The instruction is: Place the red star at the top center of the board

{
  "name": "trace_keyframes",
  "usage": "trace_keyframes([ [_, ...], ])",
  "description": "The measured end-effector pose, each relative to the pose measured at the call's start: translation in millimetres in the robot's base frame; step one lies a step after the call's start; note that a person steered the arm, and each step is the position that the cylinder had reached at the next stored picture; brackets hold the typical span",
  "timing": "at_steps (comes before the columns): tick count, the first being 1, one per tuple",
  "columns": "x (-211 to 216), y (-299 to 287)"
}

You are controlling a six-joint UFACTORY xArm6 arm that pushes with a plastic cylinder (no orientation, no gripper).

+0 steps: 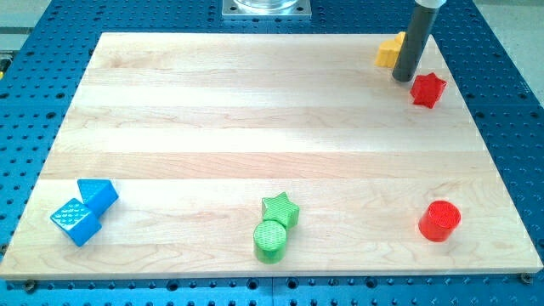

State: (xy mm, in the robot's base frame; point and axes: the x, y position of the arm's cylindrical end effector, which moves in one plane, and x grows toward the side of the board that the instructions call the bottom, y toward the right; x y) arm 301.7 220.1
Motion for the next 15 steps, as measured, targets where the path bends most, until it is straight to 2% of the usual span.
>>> trace_keyframes([
  [2, 0, 14],
  [6, -6, 5],
  [7, -12, 26],
  [8, 6, 63],
  [9, 53, 31],
  [10, 54, -112],
  [11, 56, -93],
  [12, 101, -56],
  [13, 117, -88],
  [14, 75, -170],
  [15, 52, -184],
])
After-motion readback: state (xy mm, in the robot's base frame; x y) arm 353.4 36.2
